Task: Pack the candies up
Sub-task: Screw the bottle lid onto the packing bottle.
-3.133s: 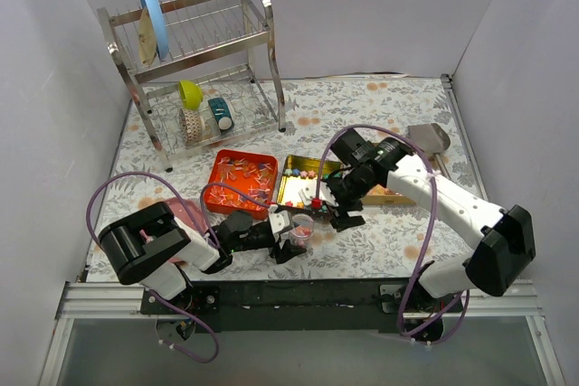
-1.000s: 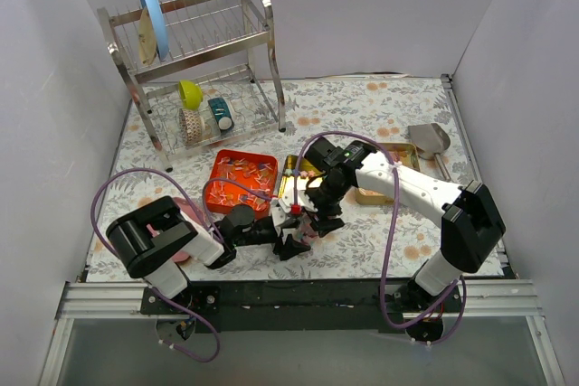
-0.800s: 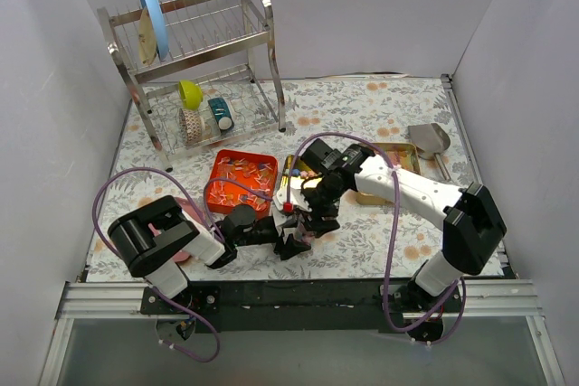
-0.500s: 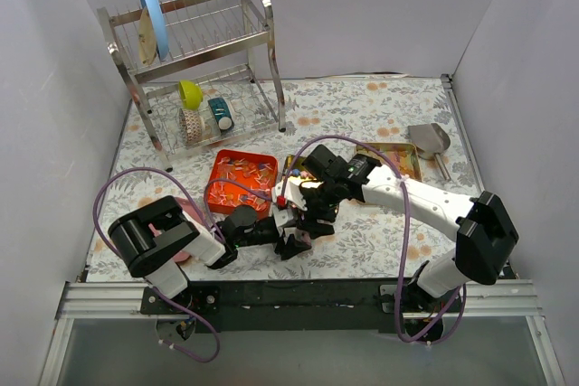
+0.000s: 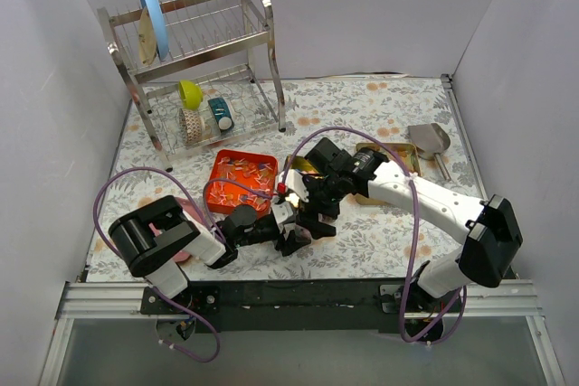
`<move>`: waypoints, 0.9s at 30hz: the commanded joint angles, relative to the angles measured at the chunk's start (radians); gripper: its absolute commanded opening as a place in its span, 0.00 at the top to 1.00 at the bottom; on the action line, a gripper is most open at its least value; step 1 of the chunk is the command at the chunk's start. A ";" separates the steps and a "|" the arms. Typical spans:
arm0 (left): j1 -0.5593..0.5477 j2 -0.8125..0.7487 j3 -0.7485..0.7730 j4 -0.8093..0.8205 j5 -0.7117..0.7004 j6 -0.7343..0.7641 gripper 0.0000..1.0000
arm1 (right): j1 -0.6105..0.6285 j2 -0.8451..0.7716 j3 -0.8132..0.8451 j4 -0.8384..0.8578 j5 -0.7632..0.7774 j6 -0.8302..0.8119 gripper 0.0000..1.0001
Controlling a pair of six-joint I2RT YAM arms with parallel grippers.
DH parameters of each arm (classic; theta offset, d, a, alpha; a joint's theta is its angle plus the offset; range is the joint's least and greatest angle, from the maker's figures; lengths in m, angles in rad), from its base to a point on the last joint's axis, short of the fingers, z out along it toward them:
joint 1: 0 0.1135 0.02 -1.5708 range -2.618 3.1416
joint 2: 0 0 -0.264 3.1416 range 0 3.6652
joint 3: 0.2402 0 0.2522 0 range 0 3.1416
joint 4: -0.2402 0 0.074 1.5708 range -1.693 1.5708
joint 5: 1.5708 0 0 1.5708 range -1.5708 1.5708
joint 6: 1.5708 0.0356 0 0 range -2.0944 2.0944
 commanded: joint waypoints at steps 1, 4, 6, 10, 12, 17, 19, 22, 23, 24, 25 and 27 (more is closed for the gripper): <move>0.013 0.023 -0.012 -0.100 -0.060 -0.001 1.00 | -0.012 -0.066 -0.003 -0.065 0.015 0.028 0.02; 0.013 0.021 -0.012 -0.098 -0.058 -0.001 1.00 | -0.024 -0.066 -0.040 -0.036 0.041 0.018 0.02; 0.015 0.018 -0.015 -0.098 -0.052 0.004 1.00 | -0.028 -0.056 -0.055 -0.006 0.053 0.018 0.02; 0.015 0.015 -0.015 -0.103 -0.041 0.006 1.00 | -0.049 -0.043 -0.050 0.014 0.073 0.006 0.02; 0.015 0.015 -0.017 -0.103 -0.038 0.007 1.00 | -0.072 -0.039 -0.018 -0.043 0.064 -0.009 0.03; 0.015 0.017 -0.015 -0.100 -0.030 0.013 1.00 | -0.187 -0.033 0.075 -0.157 -0.030 -0.049 0.11; 0.015 0.017 -0.015 -0.098 -0.027 0.019 1.00 | -0.210 -0.048 0.129 -0.137 -0.114 -0.060 0.20; 0.013 0.024 -0.009 -0.103 -0.029 0.021 1.00 | -0.203 -0.065 0.160 -0.075 -0.242 -0.057 0.40; 0.015 0.027 -0.009 -0.103 -0.030 0.019 1.00 | -0.195 -0.057 0.166 -0.048 -0.260 -0.049 0.48; 0.013 0.029 -0.007 -0.100 -0.030 0.019 1.00 | -0.186 -0.034 0.170 -0.048 -0.270 -0.048 0.51; 0.012 0.037 -0.007 -0.085 -0.032 0.018 1.00 | -0.169 -0.022 0.174 -0.049 -0.286 -0.057 0.52; -0.002 0.049 -0.006 -0.072 -0.041 0.018 1.00 | -0.163 0.001 0.166 -0.062 -0.294 -0.078 0.50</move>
